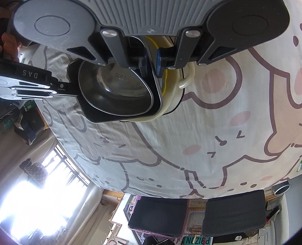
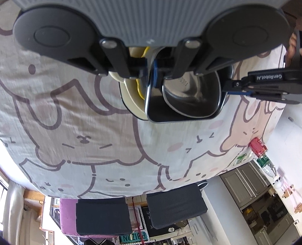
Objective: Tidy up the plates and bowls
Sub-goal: 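Lift the nested steel stack with both tools and lower it onto the cream bowls, then open both tools to release the steel stack on the cream bowls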
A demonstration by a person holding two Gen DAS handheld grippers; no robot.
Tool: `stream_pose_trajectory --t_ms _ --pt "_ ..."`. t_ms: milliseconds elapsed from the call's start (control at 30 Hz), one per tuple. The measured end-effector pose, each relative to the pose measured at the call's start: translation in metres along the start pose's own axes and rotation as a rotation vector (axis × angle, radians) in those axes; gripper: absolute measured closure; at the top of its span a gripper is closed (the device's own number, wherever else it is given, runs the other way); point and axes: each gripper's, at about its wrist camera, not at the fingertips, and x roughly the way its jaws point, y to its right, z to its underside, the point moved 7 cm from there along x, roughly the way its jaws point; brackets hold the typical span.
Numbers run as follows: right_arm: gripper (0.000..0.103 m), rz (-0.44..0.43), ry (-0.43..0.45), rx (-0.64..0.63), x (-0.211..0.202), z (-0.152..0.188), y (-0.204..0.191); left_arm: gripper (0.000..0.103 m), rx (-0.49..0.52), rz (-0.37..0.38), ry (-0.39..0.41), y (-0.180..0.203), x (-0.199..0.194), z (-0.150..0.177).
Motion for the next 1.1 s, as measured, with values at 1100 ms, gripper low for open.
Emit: stream_pose_trajectory --t_ms 1100 --pt "0.088 0.029 -0.069 -0.021 0.016 0.003 -0.001 0.076 0.043 0.003 -0.034 -0.004 0.001 0.007"
